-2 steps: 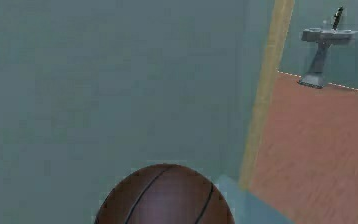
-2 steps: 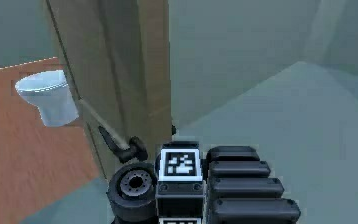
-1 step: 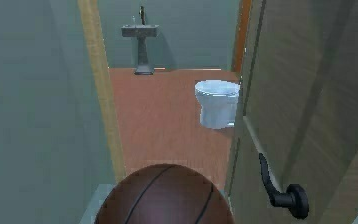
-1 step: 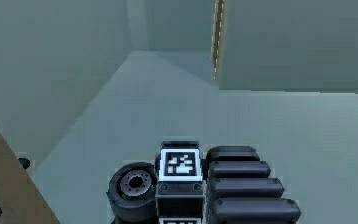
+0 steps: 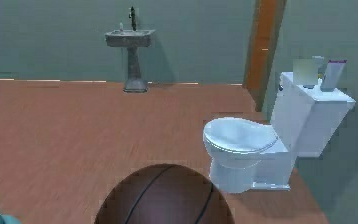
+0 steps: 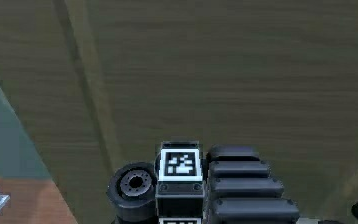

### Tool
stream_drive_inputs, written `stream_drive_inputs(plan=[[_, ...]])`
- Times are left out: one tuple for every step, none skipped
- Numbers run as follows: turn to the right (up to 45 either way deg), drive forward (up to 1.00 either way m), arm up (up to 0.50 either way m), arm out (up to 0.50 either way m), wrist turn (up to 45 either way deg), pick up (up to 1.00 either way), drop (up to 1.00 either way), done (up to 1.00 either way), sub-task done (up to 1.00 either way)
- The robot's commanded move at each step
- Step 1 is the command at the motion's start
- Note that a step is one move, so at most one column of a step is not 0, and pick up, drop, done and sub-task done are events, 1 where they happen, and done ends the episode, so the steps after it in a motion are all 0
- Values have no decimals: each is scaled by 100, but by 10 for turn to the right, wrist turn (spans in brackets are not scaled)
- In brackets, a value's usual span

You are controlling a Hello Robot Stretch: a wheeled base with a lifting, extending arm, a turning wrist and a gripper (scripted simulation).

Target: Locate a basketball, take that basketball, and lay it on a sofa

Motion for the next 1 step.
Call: stream_drive_inputs(plan=[[30,0,0,0,0,0,0,0,0]])
